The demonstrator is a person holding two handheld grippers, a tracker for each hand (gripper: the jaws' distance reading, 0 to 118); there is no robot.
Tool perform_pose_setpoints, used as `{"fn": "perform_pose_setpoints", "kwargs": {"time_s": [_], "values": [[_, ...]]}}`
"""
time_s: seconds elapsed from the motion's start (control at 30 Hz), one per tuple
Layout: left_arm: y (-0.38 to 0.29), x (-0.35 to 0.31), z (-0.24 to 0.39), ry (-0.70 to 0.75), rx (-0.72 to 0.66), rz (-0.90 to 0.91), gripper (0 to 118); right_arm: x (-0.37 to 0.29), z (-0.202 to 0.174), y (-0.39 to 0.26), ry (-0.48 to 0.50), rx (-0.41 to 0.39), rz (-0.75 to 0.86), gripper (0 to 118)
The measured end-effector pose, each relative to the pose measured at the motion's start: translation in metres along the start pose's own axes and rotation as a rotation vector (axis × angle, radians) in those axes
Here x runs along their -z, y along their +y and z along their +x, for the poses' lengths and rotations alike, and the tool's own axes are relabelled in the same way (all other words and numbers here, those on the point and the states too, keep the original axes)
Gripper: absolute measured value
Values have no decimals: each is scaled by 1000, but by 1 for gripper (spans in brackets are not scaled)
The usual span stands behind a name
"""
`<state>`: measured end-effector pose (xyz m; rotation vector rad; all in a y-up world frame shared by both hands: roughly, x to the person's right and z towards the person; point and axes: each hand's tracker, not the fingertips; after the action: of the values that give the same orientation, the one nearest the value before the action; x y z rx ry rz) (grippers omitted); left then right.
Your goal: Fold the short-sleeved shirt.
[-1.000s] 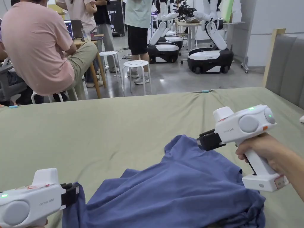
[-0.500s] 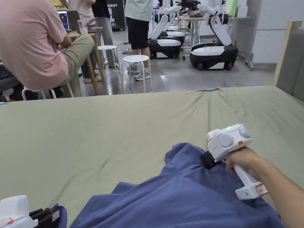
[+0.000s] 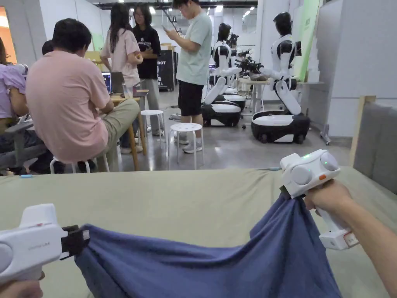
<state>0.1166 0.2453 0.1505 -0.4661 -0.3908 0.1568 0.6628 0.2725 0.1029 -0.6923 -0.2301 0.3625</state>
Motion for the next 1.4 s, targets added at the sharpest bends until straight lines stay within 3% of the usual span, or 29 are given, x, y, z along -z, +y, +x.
{"fn": "perform_pose_setpoints", "kwargs": {"time_s": [0.17,0.27,0.37,0.43,0.63,0.73,1.0,1.1,1.4], "values": [[131,-6,31,52,114,119,5,-91,58,65,-130,-29,142,1],[205,-12,51,70,127,204,5,-136,92,96,-196,54,242,1],[267,-28,66,64,80,309,4,-179,113,123,-286,58,329,1],[298,-39,74,50,56,366,4,-197,123,140,-353,21,367,1],[350,-39,86,121,129,377,4,-233,141,173,-385,81,468,1],[353,-34,85,146,121,394,4,-236,149,180,-324,156,492,1],[320,1,69,129,91,375,4,-199,143,158,-292,224,499,2],[285,23,60,129,74,306,4,-164,134,133,-227,292,446,2],[167,77,23,101,4,150,4,-79,90,39,-126,343,295,2]]}}
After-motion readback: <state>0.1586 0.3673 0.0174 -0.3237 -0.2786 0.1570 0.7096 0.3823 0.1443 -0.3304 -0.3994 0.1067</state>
